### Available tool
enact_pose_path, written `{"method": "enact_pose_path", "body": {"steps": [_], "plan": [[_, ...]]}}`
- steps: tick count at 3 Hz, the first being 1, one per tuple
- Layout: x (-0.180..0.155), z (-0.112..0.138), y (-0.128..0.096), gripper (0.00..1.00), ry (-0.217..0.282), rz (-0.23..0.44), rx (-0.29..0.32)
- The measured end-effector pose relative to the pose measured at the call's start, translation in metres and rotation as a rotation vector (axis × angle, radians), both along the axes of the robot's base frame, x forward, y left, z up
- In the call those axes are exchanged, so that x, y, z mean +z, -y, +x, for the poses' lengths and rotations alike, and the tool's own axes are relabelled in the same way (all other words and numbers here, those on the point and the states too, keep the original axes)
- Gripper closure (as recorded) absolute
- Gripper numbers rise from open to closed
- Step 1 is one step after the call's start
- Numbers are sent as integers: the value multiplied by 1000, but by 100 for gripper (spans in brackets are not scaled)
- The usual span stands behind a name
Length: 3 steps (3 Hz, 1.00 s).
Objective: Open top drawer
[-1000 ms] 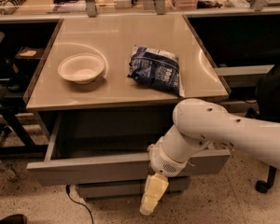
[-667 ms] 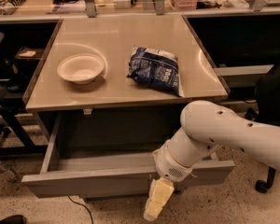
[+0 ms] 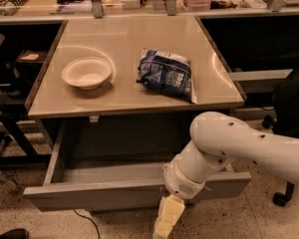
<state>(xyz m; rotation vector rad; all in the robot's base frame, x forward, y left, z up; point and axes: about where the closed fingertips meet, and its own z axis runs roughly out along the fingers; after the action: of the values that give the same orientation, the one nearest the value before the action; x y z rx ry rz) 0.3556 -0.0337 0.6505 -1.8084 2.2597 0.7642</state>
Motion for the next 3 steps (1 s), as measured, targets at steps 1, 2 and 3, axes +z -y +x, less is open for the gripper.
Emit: {"method": "enact_pose_path", "body": {"steps": [1, 2, 3], "plan": [[4, -2, 0, 0, -5, -1, 0], [10, -24, 6, 0, -38, -10, -16], [19, -62, 16, 0, -83, -22, -31]]}}
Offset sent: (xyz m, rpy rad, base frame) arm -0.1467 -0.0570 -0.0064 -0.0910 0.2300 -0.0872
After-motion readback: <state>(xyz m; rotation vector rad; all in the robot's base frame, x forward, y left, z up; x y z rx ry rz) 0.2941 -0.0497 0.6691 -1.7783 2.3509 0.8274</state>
